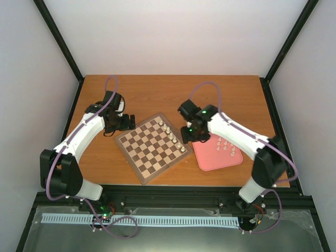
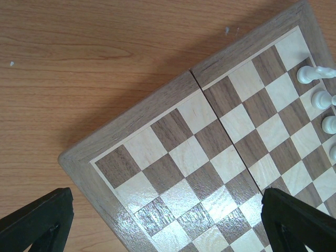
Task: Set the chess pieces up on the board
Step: Pick up the chess piece from the storage box.
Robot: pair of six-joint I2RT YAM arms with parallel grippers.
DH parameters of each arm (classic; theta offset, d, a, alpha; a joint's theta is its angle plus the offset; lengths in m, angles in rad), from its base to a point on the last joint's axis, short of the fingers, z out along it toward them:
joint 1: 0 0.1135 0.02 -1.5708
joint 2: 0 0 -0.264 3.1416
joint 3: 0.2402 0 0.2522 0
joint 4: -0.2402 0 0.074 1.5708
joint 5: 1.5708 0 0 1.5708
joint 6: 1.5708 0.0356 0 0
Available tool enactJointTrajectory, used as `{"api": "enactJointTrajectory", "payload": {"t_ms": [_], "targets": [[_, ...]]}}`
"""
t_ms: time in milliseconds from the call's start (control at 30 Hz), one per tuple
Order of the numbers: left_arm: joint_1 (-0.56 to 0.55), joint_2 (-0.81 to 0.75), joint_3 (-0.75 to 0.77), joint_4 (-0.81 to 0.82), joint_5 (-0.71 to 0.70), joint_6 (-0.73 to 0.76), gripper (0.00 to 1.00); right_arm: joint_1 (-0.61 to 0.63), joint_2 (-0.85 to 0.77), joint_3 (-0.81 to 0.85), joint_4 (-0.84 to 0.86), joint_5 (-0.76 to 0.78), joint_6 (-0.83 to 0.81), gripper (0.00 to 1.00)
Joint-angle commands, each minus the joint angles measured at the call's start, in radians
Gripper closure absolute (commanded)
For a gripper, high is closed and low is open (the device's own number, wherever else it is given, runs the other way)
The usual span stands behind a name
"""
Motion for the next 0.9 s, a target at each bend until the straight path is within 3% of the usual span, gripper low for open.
{"api": "enactJointTrajectory", "payload": {"t_ms": [0,167,367,867], "targets": [[-0.005,-0.01,0.0,0.006,0.002,0.014,0.0,-0.083,-0.157,-0.105,-0.083,0.088,0.074,0.39],[-0.005,-0.005,0.005,0.009,0.008,0.013,0.0,-0.266,-0.255,-0.286,-0.081,0.058,0.117,0.39],[-0.007,-0.01,0.005,0.004,0.005,0.014,0.0,-0.44,-0.252,-0.416,-0.02,0.033,0.089,0.38],[-0.007,-0.003,0.007,-0.004,-0.004,0.016,0.0,-0.619,-0.197,-0.491,0.063,0.038,0.063,0.38]]}}
